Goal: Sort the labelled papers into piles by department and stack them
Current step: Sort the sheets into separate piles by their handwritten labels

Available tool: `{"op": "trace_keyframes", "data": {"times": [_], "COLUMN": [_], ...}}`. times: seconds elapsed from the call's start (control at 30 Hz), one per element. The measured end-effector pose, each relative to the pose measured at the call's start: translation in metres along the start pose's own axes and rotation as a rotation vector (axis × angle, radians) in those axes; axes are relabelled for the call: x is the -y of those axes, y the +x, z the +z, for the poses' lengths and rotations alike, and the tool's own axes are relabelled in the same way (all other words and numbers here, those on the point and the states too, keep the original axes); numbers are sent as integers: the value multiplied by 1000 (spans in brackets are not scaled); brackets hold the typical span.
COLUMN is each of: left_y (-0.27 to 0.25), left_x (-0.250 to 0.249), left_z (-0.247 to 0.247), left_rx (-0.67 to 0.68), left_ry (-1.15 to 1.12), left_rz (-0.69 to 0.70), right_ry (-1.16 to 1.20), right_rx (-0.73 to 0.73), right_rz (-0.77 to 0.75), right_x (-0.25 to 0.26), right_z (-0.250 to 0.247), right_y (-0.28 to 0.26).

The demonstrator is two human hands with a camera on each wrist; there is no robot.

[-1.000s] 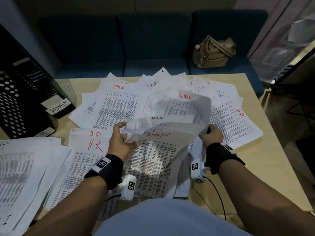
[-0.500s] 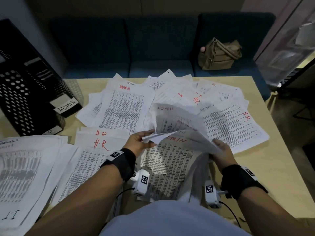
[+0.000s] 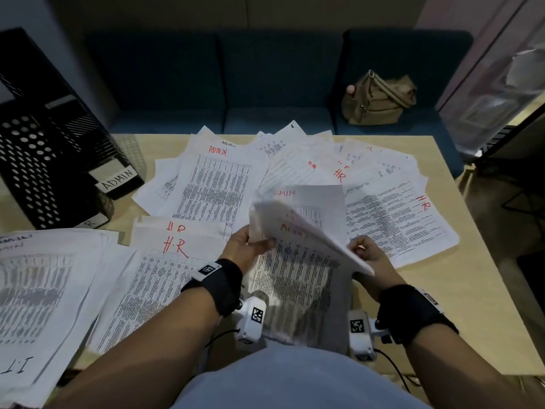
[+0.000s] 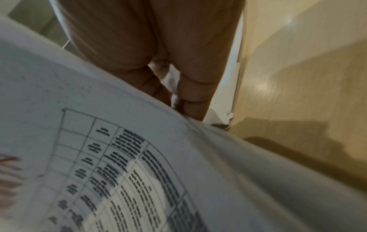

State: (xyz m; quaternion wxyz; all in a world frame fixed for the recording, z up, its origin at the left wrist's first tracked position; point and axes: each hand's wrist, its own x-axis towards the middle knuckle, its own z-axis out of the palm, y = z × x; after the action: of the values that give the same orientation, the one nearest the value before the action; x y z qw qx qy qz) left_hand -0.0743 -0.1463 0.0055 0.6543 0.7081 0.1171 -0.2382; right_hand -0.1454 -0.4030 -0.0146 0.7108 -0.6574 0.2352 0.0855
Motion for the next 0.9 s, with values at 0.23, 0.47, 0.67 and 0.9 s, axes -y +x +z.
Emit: {"op": "trace_keyframes", "data": {"times": [0.23, 0.47, 0.67, 0.9], "left_y": [-7, -22, -37, -37], "left_x": [9, -14, 9, 63], "left_z": [-5, -51, -137, -216], "left_rx": [-92, -120, -469, -619], "left_ry": [162, -132, -211, -216], "left_rz": [74, 70, 9, -120], "right_ry": [231, 16, -13, -703], "right_rx": [-2, 40, 53, -120], "right_rz": [132, -237, -147, 48], "right_x": [12, 54, 61, 37], "right_z": [25, 82, 150, 218], "right_y": [-8, -13, 36, 89]}}
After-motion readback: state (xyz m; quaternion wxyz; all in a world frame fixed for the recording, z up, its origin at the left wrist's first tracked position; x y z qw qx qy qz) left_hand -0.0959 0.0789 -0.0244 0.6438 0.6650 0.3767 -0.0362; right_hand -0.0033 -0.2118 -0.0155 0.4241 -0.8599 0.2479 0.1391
